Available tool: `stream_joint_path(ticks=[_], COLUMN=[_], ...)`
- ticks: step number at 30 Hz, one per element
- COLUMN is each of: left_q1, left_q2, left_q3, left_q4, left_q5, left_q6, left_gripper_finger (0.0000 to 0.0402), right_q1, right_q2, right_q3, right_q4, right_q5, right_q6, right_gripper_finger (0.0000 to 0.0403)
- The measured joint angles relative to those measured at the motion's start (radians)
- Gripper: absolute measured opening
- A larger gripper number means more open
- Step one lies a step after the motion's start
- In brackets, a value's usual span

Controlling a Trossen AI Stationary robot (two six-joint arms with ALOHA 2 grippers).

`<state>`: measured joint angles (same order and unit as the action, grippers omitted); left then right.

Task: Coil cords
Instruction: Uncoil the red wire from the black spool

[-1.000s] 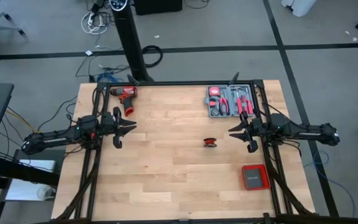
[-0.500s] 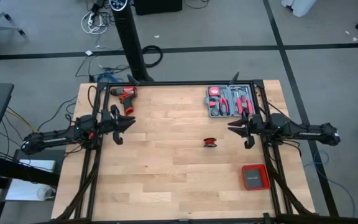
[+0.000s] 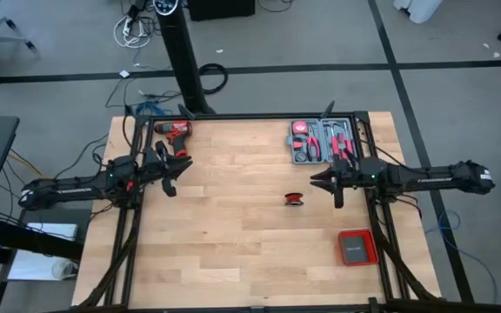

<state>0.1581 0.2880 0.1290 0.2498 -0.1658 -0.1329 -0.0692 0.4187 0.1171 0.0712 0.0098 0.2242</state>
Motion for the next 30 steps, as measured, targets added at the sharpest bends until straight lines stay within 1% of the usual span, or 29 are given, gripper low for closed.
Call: stream_joint_path(ticks=[4,7,10,14,19,24,28,30], left_q1=[0.0,0.0,0.0,0.0,-0.001,-0.001,-0.001,-0.005], left_q2=[0.1,0.185,0.276,0.405,0.567,0.726,0.844,0.898], left_q3=[0.113,0.198,0.276,0.366,0.463,0.551,0.613,0.642], left_q4=[-0.062,-0.131,-0.199,-0.26,-0.283,-0.279,-0.28,-0.275], left_q5=[0.005,0.008,0.028,0.06,0.13,0.168,0.243,0.257], left_q6=[0.052,0.054,0.052,0.051,0.053,0.053,0.051,0.052], left_gripper_finger=[0.0081,0.0081,0.0081,0.0081,0.0081,0.0081,0.0081,0.0081], right_q1=[0.0,0.0,0.0,0.0,0.0,0.0,0.0,0.0], right_q2=[0.123,0.215,0.297,0.378,0.445,0.491,0.523,0.536], right_q3=[0.062,0.099,0.13,0.173,0.195,0.195,0.195,0.195], right_q4=[-0.015,-0.054,-0.065,-0.106,-0.14,-0.153,-0.158,-0.149], right_q5=[-0.006,-0.007,-0.029,-0.034,-0.064,-0.067,-0.069,-0.079], right_q6=[-0.031,-0.044,-0.064,-0.104,-0.13,-0.149,-0.164,-0.17], right_gripper_finger=[0.0089,0.0089,0.0089,0.0089,0.0089,0.0089,0.0089,0.0089])
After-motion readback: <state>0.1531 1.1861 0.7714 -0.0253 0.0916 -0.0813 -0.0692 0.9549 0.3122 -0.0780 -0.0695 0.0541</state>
